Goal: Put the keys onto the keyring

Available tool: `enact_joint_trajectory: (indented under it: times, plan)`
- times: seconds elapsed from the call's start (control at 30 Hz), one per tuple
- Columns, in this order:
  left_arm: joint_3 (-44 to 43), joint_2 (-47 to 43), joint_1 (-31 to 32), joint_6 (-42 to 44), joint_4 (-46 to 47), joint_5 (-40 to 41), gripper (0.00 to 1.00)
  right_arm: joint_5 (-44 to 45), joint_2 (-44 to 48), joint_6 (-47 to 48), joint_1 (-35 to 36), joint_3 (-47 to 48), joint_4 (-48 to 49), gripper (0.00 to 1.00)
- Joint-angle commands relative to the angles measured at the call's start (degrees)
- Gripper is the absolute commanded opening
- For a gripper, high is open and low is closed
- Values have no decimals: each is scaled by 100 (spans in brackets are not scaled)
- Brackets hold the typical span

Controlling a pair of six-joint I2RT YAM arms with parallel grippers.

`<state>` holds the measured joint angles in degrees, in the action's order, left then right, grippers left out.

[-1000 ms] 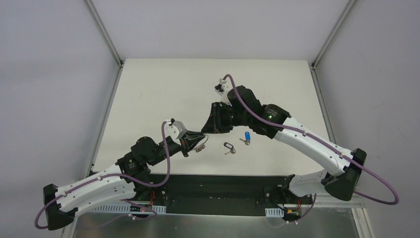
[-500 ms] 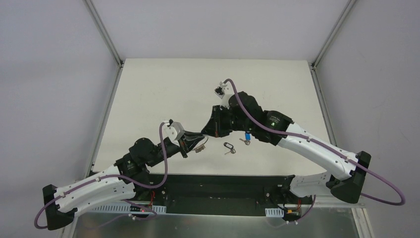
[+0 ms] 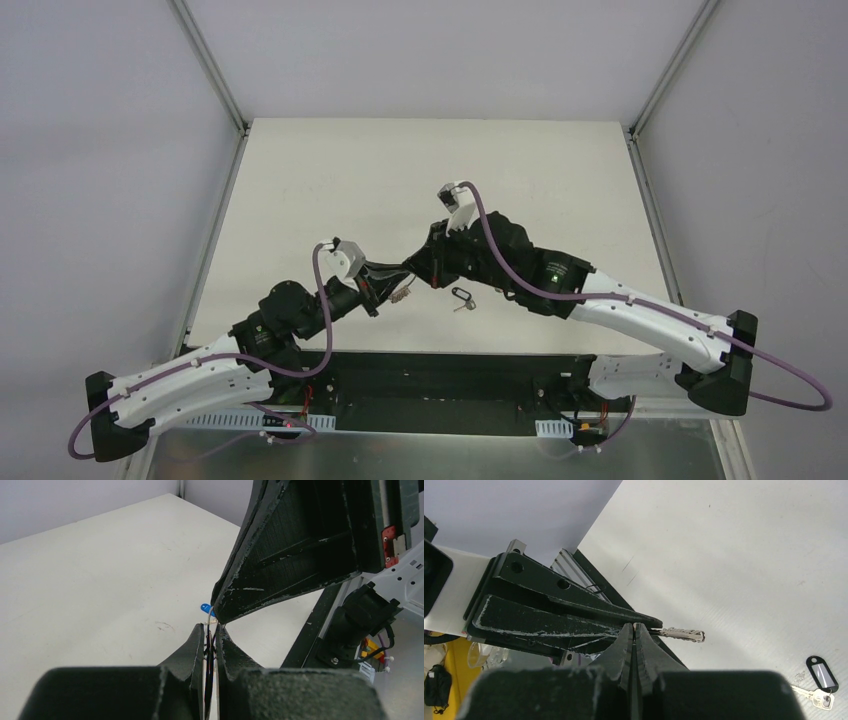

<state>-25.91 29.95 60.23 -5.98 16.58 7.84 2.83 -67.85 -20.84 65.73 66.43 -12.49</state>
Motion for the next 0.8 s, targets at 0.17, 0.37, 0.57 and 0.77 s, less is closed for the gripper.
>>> enact_joint_trajectory:
  times: [0.17,0.37,0.57,0.77]
  plan:
    - [-352,80,-99,-338,306,1670,0,-635,327,306,678,-258,202,0]
    - [-382,86,-99,-404,302,1976,0,-646,440,347,803,-429,350,0]
    - [-388,-43,-99,-431,222,2207,0,-646,618,372,856,-610,478,0]
    - [-371,-116,-99,-451,168,2316,0,-643,739,405,894,-679,536,0]
